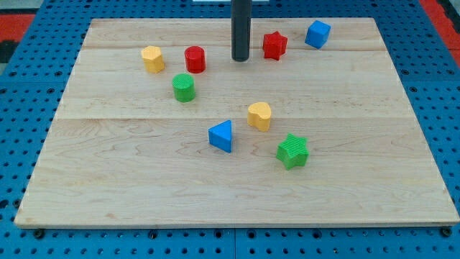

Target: Move the red star towards down and right

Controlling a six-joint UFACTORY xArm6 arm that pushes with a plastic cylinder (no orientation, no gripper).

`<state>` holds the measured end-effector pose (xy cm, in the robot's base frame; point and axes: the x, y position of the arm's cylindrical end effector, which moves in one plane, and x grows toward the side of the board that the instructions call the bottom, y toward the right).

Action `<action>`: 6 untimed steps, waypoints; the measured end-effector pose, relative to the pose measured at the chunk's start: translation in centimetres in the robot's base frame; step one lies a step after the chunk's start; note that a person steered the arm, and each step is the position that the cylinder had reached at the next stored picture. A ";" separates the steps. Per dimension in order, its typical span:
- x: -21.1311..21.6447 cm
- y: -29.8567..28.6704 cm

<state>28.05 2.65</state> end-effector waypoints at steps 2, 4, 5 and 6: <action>-1.0 3.2; 0.7 5.6; 3.9 4.8; 4.9 0.1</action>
